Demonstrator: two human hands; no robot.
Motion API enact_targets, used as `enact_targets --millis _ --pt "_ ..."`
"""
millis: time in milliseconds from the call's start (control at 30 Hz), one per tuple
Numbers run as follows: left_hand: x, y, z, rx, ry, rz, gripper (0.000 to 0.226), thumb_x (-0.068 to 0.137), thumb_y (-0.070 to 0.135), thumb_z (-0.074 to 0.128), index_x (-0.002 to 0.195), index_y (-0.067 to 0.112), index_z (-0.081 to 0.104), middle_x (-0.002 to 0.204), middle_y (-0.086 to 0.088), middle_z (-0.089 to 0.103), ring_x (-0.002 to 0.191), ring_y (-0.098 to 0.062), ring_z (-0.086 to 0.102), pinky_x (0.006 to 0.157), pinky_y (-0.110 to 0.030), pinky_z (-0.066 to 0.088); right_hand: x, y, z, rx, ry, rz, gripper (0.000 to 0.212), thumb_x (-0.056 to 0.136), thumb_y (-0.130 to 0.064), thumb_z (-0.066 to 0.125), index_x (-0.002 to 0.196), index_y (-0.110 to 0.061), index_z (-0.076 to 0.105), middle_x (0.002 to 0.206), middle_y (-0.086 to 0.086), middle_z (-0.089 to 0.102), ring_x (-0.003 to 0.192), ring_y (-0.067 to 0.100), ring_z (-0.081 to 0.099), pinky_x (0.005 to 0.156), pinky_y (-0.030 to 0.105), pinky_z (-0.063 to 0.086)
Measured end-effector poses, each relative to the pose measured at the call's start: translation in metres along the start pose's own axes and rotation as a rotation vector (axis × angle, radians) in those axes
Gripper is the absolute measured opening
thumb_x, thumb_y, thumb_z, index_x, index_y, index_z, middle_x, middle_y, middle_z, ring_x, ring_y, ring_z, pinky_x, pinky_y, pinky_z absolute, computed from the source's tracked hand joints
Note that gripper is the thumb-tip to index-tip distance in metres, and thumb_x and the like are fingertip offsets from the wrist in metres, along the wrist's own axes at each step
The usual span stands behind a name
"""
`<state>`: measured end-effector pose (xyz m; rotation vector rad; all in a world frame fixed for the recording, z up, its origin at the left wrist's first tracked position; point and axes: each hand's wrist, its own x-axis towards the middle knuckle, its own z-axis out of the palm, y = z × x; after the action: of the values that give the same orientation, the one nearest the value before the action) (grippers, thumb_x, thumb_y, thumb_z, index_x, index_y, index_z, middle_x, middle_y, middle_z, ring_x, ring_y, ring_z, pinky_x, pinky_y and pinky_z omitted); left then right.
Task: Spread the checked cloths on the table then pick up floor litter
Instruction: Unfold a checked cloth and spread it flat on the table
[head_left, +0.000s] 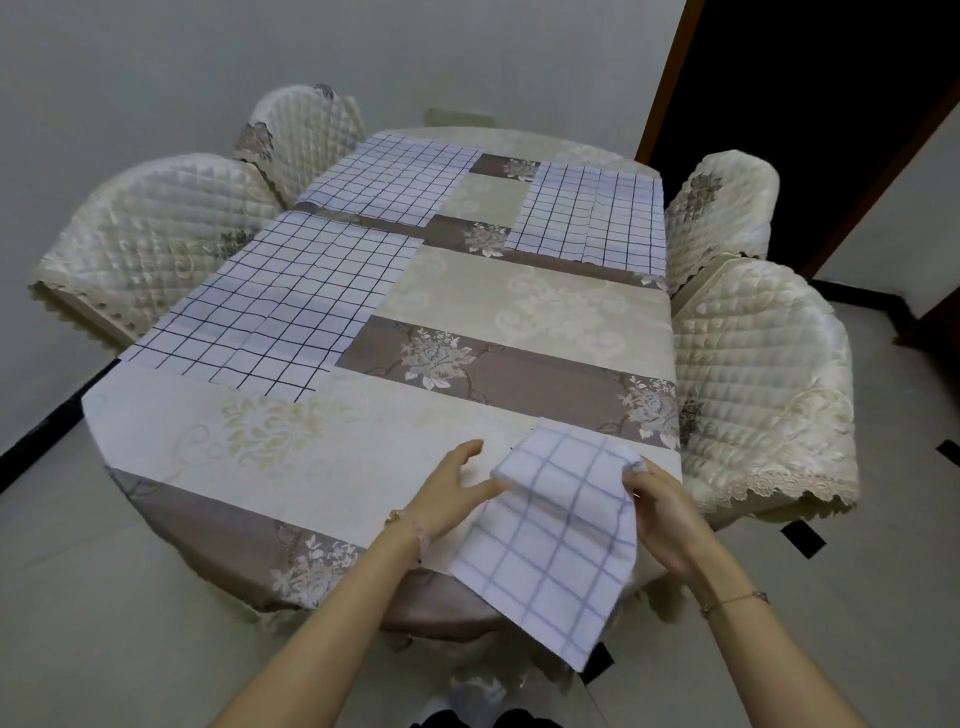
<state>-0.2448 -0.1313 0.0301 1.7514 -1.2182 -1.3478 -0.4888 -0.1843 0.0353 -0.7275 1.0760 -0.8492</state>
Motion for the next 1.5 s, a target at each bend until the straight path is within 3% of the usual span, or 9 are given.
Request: enact_targets --millis 67,200,400,533,667,900,1100,1300,1500 --pt "0.012 0.012 0.009 -0.032 -0.099 -0.043 0.075 0.082 0.038 0.068 0.145 0.018 0.034 0.148 0.004 0.037 0.138 -0.014 0.035 0.113 -0.030 0.031 0.001 -0.007 -0.002 0.059 -0.003 -0.011 0.006 0.082 -0.005 0.053 0.083 -0.007 0.048 0.079 0.009 0.050 0.071 0.019 0.048 0.063 0.023 0.048" --pt "0.022 0.020 0.020 -0.291 -0.287 -0.150 0.016 0.093 0.020 0.058 0.104 0.010 0.063 0.110 -0.009 0.068 0.095 -0.019 0.066 0.085 -0.028 0.055 0.004 -0.018 -0.012 0.102 0.064 -0.053 0.039 0.089 0.007 0.032 0.059 -0.012 0.050 0.056 -0.001 0.049 0.053 0.010 0.048 0.049 0.017 0.046" --pt "0.014 0.023 0.028 -0.354 -0.128 -0.092 0.023 0.093 0.012 0.057 0.070 0.009 0.060 0.063 0.001 0.061 0.057 -0.009 0.058 0.051 -0.014 0.043 0.007 -0.023 -0.020 -0.148 0.302 -0.126 0.033 0.090 0.002 0.043 0.117 -0.010 0.059 0.106 0.013 0.065 0.090 0.024 0.059 0.078 0.036 0.049" --pt "0.009 0.027 0.029 -0.401 0.102 0.046 0.031 0.090 0.014 0.060 0.066 0.000 0.047 0.072 -0.010 0.034 0.070 -0.020 0.031 0.057 -0.027 0.023 -0.005 -0.016 -0.002 -0.509 0.450 -0.338 0.035 0.091 -0.004 0.052 0.123 -0.019 0.051 0.111 0.002 0.058 0.104 0.018 0.055 0.079 0.023 0.045" --pt "-0.003 0.040 0.029 -0.462 0.179 0.064 0.029 0.088 0.016 0.064 0.065 0.002 0.052 0.067 -0.013 0.032 0.062 -0.018 0.030 0.053 -0.025 0.025 -0.024 -0.004 0.041 -0.600 0.197 -0.397 0.021 0.090 -0.008 0.057 0.104 -0.022 0.061 0.105 -0.007 0.063 0.091 -0.002 0.058 0.072 0.004 0.045" --pt "-0.021 0.048 0.017 -0.600 0.210 0.026 0.021 0.069 0.019 0.081 0.080 0.002 0.075 0.083 -0.025 0.068 0.079 -0.029 0.064 0.081 -0.045 0.054 -0.041 0.005 0.090 -0.422 0.015 -0.315 0.019 0.085 -0.015 0.066 0.103 -0.020 0.064 0.097 -0.004 0.066 0.087 0.007 0.063 0.081 0.026 0.056" --pt "-0.028 0.042 0.006 -0.627 0.224 -0.033 0.010 0.082 0.011 0.071 0.089 0.004 0.071 0.078 -0.010 0.071 0.067 -0.018 0.068 0.062 -0.026 0.059 -0.045 0.011 0.101 -0.232 -0.101 -0.127 0.015 0.089 -0.016 0.060 0.104 -0.019 0.064 0.101 0.002 0.070 0.089 0.010 0.068 0.069 0.022 0.055" --pt "-0.035 0.030 -0.003 -0.693 0.148 -0.043 0.017 0.091 0.009 0.060 0.092 -0.004 0.070 0.087 -0.016 0.071 0.072 -0.019 0.072 0.072 -0.028 0.061 -0.042 0.014 0.106 -0.289 -0.086 -0.158 0.021 0.088 -0.018 0.062 0.109 -0.015 0.065 0.098 -0.008 0.073 0.090 -0.001 0.068 0.068 0.008 0.049" --pt "-0.036 0.030 -0.003 -0.622 0.164 -0.032 0.017 0.093 0.010 0.058 0.083 0.005 0.071 0.078 -0.008 0.071 0.066 -0.012 0.071 0.060 -0.022 0.060 -0.035 0.023 0.102 -0.335 -0.077 -0.121 0.022 0.086 -0.018 0.064 0.107 -0.020 0.066 0.104 -0.003 0.072 0.096 0.008 0.067 0.070 0.012 0.051"
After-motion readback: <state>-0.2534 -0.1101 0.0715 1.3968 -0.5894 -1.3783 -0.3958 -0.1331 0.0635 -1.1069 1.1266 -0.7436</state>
